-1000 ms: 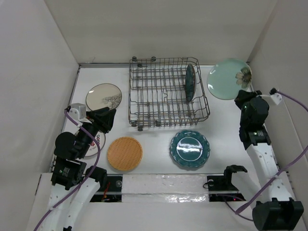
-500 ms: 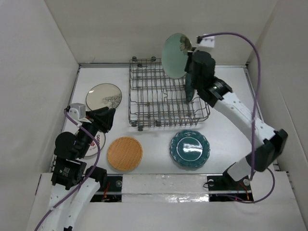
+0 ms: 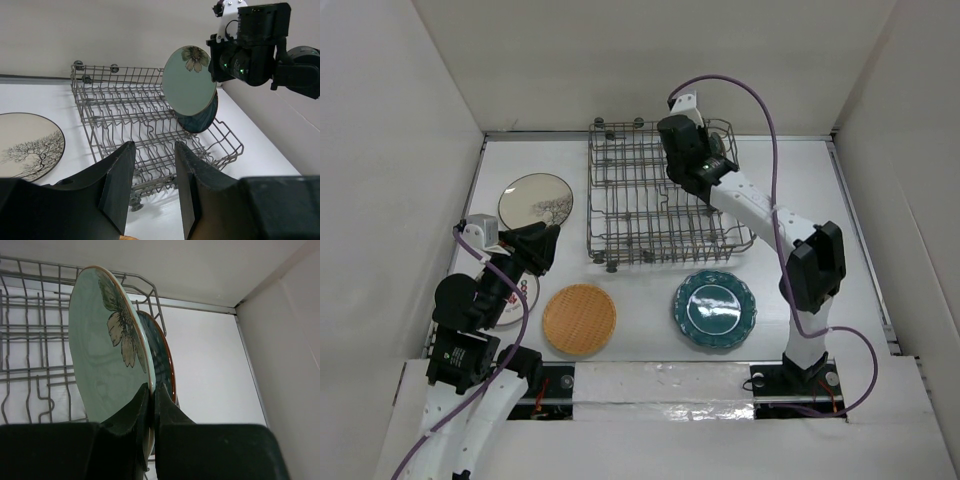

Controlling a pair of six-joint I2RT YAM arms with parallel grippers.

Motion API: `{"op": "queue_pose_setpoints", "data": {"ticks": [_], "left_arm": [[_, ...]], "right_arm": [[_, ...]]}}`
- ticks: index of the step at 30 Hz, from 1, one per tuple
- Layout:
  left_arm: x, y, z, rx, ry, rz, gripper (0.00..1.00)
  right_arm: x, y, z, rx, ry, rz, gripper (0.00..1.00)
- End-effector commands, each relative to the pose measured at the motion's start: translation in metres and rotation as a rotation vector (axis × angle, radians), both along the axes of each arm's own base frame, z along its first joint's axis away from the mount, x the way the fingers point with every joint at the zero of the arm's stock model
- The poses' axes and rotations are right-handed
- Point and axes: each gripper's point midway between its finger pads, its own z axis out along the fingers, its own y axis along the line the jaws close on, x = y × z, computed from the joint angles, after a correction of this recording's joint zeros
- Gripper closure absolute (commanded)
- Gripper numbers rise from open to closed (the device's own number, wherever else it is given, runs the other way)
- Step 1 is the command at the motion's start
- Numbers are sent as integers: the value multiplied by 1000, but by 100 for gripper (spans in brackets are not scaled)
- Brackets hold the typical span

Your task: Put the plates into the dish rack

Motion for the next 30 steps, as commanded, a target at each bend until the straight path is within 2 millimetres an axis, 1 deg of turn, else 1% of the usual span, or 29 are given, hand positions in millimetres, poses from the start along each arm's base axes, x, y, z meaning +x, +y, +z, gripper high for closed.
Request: {"op": "queue_pose_setpoints", "data": {"ticks": [1,6,10,11,14,15,20,21,27,30], "left_arm": [[1,2,15,-2,-46,10,66],[2,2,13,2,-41,11,66],[2,2,13,1,-41,10,66],[2,2,13,1,-41,12,66],[2,2,13,2,-40,14,66],[3,2,13,2,-40,12,66],[4,5,12,6,-35,29,66],[4,5,12,4,-37,31,66],[6,6,11,6,-33,34,65],[6,6,11,6,-33,34,65]], "right_arm": [[0,-9,64,81,-184,-101,100],[8,-16,42,44,-149,-138,100],[11,-21,31,21,-133,-165,100],[13,-26,27,14,-128,-178,100],[13,-27,21,3,-122,-183,100],[15,-32,18,-7,-117,-197,100],[18,-31,9,-35,-107,-200,100],[20,-35,7,-43,-102,-208,100],[24,-31,-22,-66,-57,-199,100],[24,-29,-33,-60,-43,-191,100]]}}
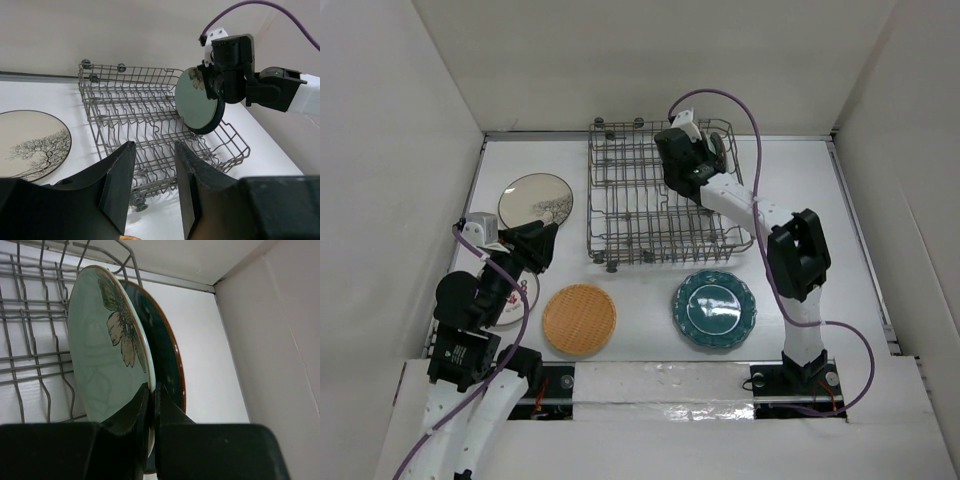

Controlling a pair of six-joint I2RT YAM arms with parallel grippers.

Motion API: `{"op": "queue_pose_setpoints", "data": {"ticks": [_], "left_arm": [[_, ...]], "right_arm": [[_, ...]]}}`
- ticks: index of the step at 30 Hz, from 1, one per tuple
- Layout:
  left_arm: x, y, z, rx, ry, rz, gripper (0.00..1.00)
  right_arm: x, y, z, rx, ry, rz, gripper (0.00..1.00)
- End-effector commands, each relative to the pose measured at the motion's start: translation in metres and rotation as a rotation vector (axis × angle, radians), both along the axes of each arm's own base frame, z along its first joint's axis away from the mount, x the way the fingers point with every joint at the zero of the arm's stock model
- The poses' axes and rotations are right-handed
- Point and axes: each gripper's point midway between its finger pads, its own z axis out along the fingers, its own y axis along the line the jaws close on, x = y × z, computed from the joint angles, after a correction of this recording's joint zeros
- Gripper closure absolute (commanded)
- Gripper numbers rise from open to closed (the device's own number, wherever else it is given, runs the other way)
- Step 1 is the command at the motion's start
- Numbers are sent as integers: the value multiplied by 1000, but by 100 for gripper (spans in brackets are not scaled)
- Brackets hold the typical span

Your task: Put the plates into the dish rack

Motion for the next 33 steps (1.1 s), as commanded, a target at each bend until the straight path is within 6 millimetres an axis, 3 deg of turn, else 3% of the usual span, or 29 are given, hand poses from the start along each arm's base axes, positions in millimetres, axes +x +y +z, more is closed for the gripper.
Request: {"op": "queue_pose_setpoints", "data": {"ticks": [1,13,14,15,16,17,21,26,28,30,31,32,33], "left_arm": [[2,1,13,2,-41,3,65],[3,1,12,3,-37,6,65],[3,1,12,3,-37,3,65],[4,1,11,4,-35,5,65],[4,1,11,4,-35,5,65],[4,1,11,4,-34,5,65],[5,0,10,4,-29,2,65],[5,0,10,3,-27,3,65],[5,0,10,3,-27,3,65],[5,0,10,3,-28,0,65],[5,0,10,3,-27,0,65],[5,0,10,4,-29,0,65],[5,0,10,4,-29,0,65]], "right_arm": [[5,-2,23,79,-130,-53,100],[-3,5,-16,184,-82,-39,100],[-2,1,-16,195,-83,-47,99],[-3,1,-17,205,-84,-50,90],[-3,1,-14,214,-93,-49,82],[-4,1,-12,218,-97,-49,67],[-8,-1,8,254,-134,-41,47],[-22,11,43,345,-170,46,41],[-35,12,69,408,-211,84,35],[-47,17,71,454,-202,135,30],[-59,12,93,504,-250,160,28],[-67,18,96,539,-247,209,27],[-78,17,75,552,-210,227,26]]}}
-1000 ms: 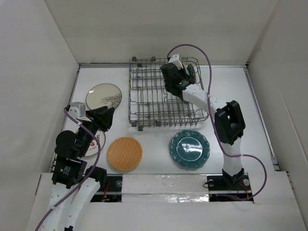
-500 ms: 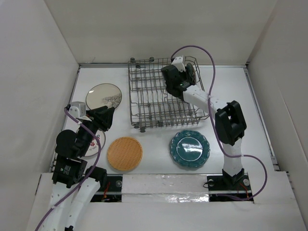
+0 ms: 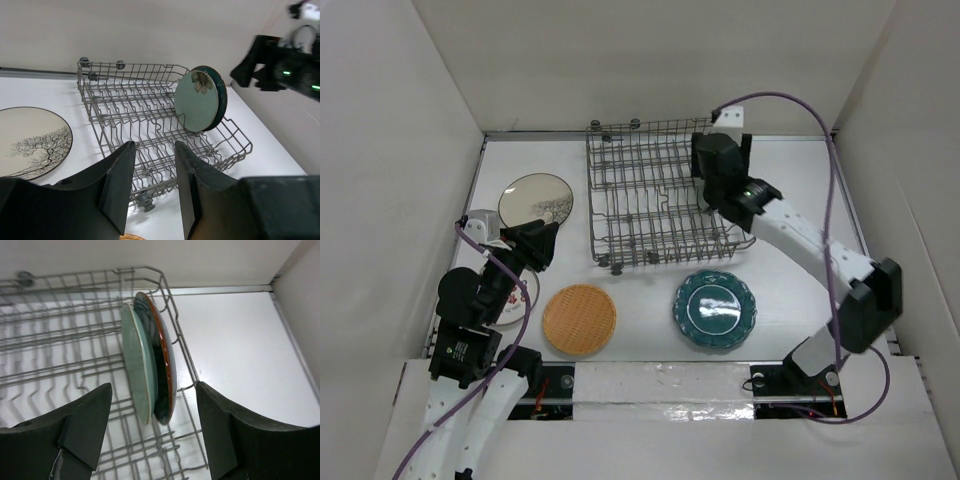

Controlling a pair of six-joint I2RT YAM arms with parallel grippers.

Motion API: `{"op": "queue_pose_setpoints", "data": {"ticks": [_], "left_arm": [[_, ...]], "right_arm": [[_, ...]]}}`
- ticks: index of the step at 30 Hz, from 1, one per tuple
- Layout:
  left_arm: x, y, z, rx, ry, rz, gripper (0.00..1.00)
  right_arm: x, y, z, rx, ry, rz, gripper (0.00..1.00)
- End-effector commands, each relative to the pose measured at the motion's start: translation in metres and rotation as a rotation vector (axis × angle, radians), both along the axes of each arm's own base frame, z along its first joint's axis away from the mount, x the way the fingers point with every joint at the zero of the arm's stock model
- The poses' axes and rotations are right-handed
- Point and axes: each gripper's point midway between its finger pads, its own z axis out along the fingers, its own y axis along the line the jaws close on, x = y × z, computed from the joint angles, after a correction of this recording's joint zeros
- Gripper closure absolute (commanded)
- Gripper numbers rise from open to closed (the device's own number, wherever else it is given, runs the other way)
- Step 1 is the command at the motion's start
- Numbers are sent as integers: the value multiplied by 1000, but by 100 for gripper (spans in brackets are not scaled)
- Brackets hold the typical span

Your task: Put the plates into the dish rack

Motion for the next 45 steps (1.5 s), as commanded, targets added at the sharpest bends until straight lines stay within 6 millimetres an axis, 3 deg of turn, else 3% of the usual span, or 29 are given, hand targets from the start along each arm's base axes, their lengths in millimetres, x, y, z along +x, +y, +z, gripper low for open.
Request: {"op": "queue_pose_setpoints", "data": {"ticks": [1,2,3,5,6,7,9,10,11,12,13,14,15,18,21,25,26,29,32,35,38,41,45], "left_arm": [[-1,0,14,-2,-49,-6,65],[-1,0,15,-1,-53,-6,65],[-2,-1,15,-3,-54,-8,65],[-2,0,16,-3,-55,-8,66],[-1,-1,15,-2,-52,-9,67],[-1,-1,15,-3,-50,-11,68],[0,-1,15,-2,-47,-8,79],[0,0,15,-3,-47,-3,85],[1,1,15,-4,-47,7,91],[2,2,14,-4,-43,13,100],[2,3,14,-2,-41,18,100],[3,4,14,-5,-40,24,100],[3,4,13,-4,-38,27,100],[5,4,11,-1,-30,29,98],[6,3,9,0,-24,22,87],[7,3,9,3,-21,23,81],[7,2,8,2,-20,19,81],[7,1,7,3,-17,13,80],[8,-1,6,6,-15,6,79],[9,-2,6,7,-10,3,79],[9,-2,6,8,-10,0,79],[9,-2,5,10,-8,3,79],[10,-1,5,8,-7,6,78]], "right_arm": [[-39,10,39,202,-121,142,26],[-53,26,36,238,-111,254,29],[-68,31,6,230,-59,316,50],[-106,56,10,310,-49,505,81],[-121,67,1,345,-14,569,100],[-139,75,-25,348,62,624,100],[-183,112,-43,441,162,796,100],[-201,123,-64,465,218,852,100],[-231,148,-77,493,293,964,96],[-245,158,-86,530,335,993,87],[-255,169,-93,539,347,1025,76],[-264,174,-106,528,382,1036,52],[-275,185,-122,529,427,1042,43],[-289,206,-146,600,515,1065,31],[-299,226,-177,647,592,1048,31],[-295,240,-200,745,626,982,31],[-293,240,-216,731,649,944,31],[-288,248,-227,738,671,913,33],[-286,261,-224,776,656,942,37],[-286,269,-238,792,697,947,39],[-288,275,-255,795,733,947,46],[-288,279,-266,790,752,943,61],[-287,277,-269,788,751,925,92]]}}
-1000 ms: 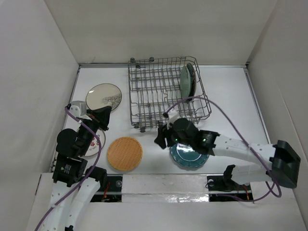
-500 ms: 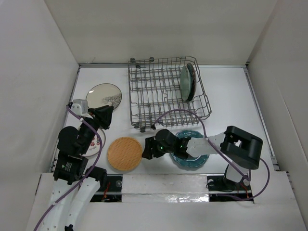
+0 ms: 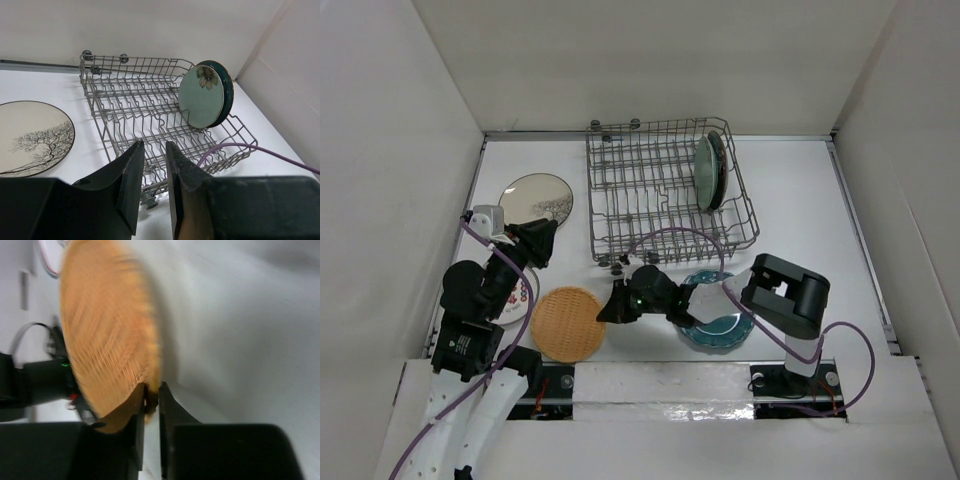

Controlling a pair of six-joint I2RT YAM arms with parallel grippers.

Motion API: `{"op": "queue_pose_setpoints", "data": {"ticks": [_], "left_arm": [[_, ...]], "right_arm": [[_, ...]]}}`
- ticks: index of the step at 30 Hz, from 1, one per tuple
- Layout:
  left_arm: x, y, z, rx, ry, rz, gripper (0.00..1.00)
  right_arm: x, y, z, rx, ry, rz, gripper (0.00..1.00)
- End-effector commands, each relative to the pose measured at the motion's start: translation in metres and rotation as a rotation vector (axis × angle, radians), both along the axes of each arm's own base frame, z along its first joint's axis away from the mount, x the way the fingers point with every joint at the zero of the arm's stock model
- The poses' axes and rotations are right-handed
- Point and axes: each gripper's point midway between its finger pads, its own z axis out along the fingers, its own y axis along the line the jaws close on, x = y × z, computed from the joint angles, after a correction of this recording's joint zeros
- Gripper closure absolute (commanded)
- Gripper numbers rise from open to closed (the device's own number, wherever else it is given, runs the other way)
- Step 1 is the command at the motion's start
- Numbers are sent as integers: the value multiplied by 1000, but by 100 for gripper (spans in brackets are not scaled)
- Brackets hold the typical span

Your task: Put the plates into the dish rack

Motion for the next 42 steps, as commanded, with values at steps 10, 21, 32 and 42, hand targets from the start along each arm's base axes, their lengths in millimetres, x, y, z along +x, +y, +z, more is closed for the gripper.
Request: {"op": "queue_pose_setpoints", "data": {"ticks": [10,21,32,42], "left_arm": [[-1,1,15,-7,-50,0,78],[-3,0,17,-8,-61,-7,77],[-4,-1,17,-9,-61,-12,77],[-6,-1,19,-10,-70,-18,77]], "right_arm": [[15,-43,84,-50,-311,-104,100],[172,-215,293,-217,-816,-849,100],[258,-274,326,-707,-963,-1143,100],[306,-257,263,-875,-917,-1031,100]]}}
